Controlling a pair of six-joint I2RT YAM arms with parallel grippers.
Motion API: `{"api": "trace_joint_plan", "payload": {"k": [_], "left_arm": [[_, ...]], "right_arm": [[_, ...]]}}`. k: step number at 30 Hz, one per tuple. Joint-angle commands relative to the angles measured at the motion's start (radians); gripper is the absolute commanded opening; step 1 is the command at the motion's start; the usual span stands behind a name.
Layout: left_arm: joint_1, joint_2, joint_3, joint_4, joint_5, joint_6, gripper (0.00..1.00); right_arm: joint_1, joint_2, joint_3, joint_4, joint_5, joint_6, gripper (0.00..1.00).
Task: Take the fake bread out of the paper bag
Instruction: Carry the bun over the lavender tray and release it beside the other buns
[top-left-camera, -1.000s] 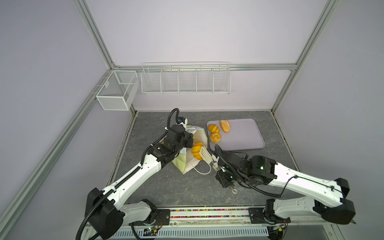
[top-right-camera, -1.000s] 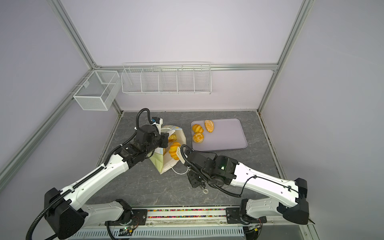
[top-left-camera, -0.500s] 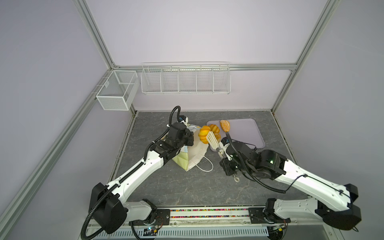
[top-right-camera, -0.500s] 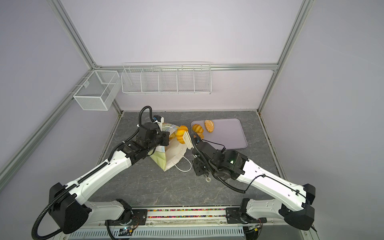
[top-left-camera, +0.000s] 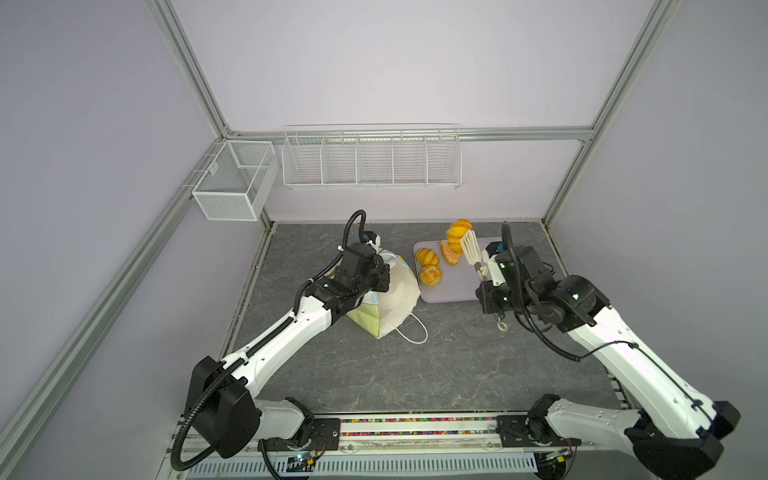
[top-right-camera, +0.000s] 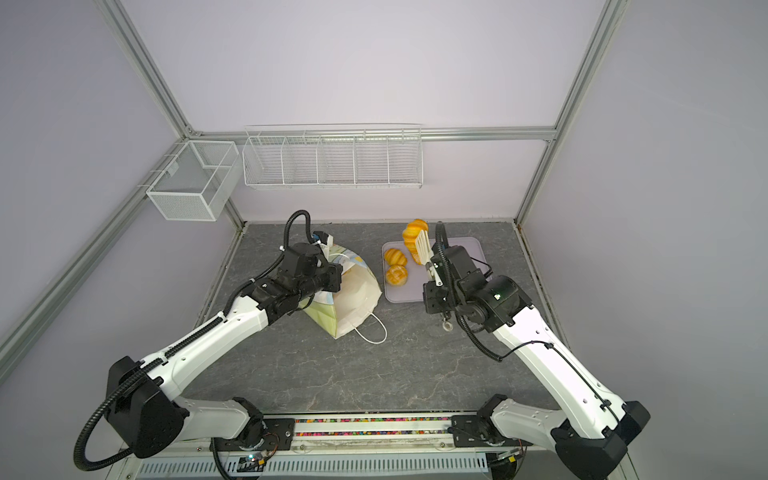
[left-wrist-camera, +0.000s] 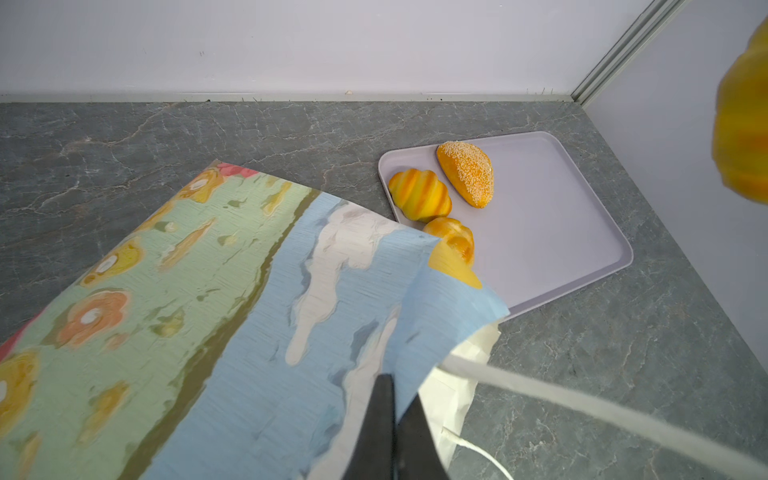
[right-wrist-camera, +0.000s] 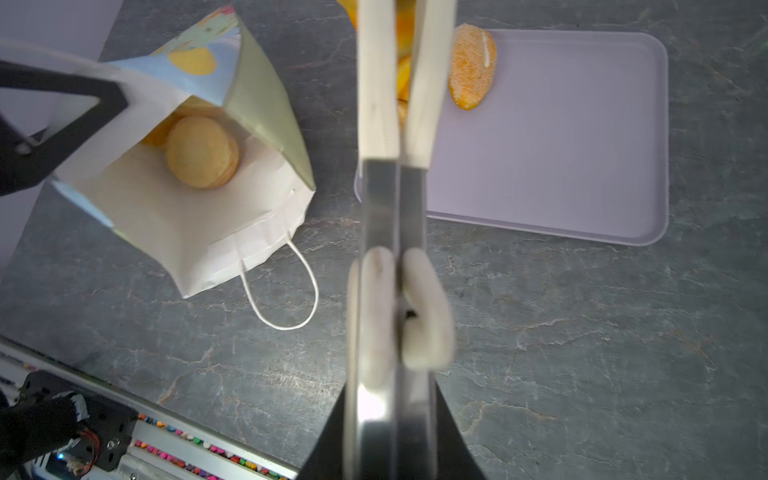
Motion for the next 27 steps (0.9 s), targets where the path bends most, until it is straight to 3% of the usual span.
{"api": "trace_joint_plan", "payload": {"k": [1, 6, 9, 18, 27], "left_arm": [[0.005, -0.021, 0.027, -0.024, 0.015, 0.010, 0.00], [0.005, -0.040, 0.022, -0.036, 0.031, 0.011, 0.00], [0.005, -0.055, 0.016, -0.040, 0.040, 0.011, 0.00], [0.005, -0.079, 0.011, -0.048, 0.041, 0.031, 0.00], [0.008, -0.091, 0.005, -0.067, 0.022, 0.062, 0.00]], "right_arm": [[-0.118, -0.002, -0.054, 0.024, -0.097, -0.074, 0.06], [-0.291, 0.057, -0.135, 0.087, -0.217, -0.115, 0.06], [-0.339, 0.117, -0.162, 0.124, -0.289, -0.136, 0.06], [-0.343, 0.299, -0.181, 0.226, -0.402, -0.144, 0.07], [-0.304, 0.406, -0.157, 0.232, -0.385, -0.143, 0.09]]}}
